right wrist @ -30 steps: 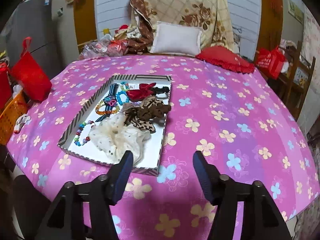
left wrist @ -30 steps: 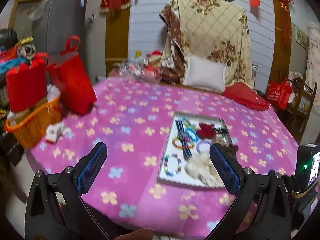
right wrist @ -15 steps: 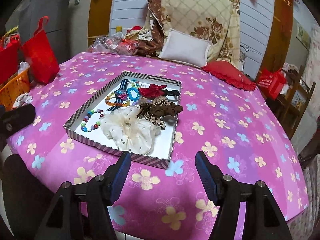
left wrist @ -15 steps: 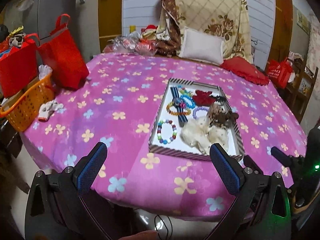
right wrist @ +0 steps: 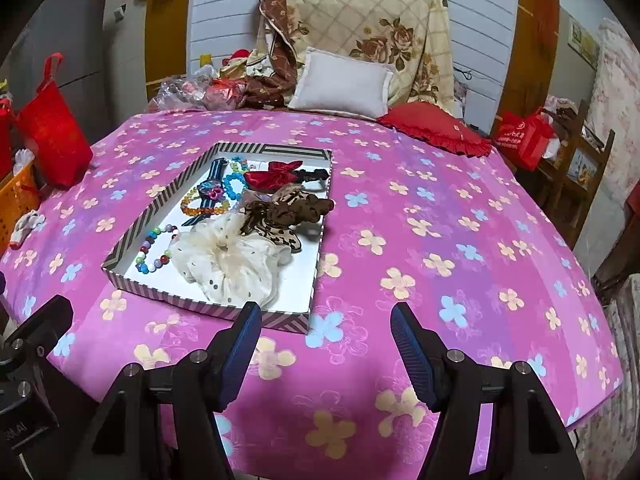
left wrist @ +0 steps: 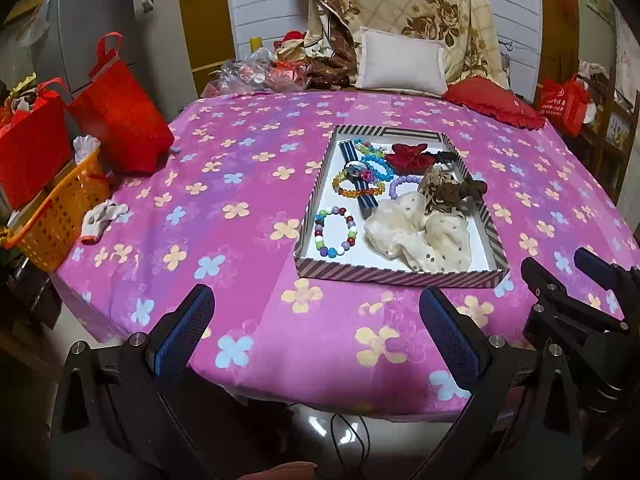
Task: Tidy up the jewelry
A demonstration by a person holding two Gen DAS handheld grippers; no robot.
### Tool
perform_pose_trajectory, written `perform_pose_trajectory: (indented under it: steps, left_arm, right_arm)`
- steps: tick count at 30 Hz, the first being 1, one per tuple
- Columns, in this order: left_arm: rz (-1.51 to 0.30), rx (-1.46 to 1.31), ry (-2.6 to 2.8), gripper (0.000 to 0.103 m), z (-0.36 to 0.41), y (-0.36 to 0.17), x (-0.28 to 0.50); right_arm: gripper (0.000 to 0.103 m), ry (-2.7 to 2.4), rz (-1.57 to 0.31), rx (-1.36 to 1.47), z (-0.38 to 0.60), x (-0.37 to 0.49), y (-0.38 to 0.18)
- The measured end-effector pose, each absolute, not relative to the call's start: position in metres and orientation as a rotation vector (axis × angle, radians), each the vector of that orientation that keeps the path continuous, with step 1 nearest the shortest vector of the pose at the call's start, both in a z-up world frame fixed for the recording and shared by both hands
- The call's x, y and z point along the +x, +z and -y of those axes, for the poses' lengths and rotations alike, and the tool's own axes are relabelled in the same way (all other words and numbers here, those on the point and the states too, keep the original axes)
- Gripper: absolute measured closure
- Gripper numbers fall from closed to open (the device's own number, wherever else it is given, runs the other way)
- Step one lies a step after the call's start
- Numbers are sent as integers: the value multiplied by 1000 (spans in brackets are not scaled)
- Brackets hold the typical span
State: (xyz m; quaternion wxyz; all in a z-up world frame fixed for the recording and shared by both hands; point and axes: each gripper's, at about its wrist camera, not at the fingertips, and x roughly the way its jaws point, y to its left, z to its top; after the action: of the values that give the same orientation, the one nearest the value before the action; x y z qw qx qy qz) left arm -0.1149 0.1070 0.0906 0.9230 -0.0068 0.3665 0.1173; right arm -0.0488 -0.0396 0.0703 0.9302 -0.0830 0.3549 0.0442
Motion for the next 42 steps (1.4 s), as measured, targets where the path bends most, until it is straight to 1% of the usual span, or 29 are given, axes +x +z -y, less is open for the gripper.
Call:
perform_pose_trajectory:
  steps: [23,29,35,42]
  left_arm:
    - [-823,-7,237,1,-105,72,-107]
    - [-824,12,276,1,-106,67,-112]
    - [-826,-18,299,1,-114,61,-122]
    - [-800,-46,325,1,-126,67,-134]
  right_arm:
    - [38,68,-744,-178,41,-46,62]
    - [38,-1,-687,-192,45,-48,62]
    - [38,7,-713,-204,35,-44,60]
    - [38,3,-768,-195,29,-40,57]
